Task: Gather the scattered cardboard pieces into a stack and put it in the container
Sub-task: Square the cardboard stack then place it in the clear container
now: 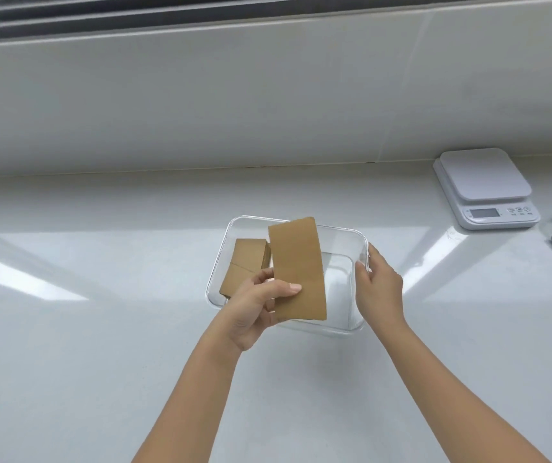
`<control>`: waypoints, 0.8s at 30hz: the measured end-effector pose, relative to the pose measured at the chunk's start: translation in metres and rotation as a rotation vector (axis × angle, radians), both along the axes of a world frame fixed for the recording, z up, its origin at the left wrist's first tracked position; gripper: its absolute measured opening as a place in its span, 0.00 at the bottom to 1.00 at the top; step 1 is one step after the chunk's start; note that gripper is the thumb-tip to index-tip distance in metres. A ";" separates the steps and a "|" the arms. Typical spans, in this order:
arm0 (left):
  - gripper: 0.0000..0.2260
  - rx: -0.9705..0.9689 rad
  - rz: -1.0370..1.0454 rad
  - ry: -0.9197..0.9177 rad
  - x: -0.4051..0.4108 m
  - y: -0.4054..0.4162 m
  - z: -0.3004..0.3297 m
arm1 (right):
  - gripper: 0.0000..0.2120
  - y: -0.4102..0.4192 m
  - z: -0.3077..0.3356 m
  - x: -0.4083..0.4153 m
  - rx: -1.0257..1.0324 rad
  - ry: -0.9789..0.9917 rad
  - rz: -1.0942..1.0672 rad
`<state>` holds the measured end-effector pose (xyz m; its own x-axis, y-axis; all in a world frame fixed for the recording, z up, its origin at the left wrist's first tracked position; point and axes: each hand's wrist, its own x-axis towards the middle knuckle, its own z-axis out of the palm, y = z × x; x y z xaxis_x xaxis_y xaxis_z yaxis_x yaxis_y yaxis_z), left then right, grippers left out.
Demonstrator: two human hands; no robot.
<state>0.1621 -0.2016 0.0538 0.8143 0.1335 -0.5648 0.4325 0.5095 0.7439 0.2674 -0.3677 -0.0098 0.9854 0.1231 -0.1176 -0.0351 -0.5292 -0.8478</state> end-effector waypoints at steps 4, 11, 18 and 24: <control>0.27 0.063 -0.113 0.133 0.007 -0.018 -0.008 | 0.20 -0.020 0.000 -0.026 0.008 -0.028 0.001; 0.10 0.126 -0.243 0.362 0.023 -0.042 -0.037 | 0.17 -0.033 -0.004 -0.041 0.029 -0.053 -0.002; 0.22 0.269 -0.274 0.440 0.027 -0.044 -0.046 | 0.22 -0.033 -0.005 -0.042 0.044 -0.044 0.021; 0.25 0.311 -0.245 0.429 0.031 -0.049 -0.048 | 0.20 -0.037 -0.006 -0.041 0.040 -0.014 0.022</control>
<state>0.1929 -0.2503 0.0061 0.5497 0.1819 -0.8153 0.8058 0.1422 0.5749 0.2262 -0.4045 -0.0155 0.9839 0.1495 -0.0985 -0.0116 -0.4958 -0.8683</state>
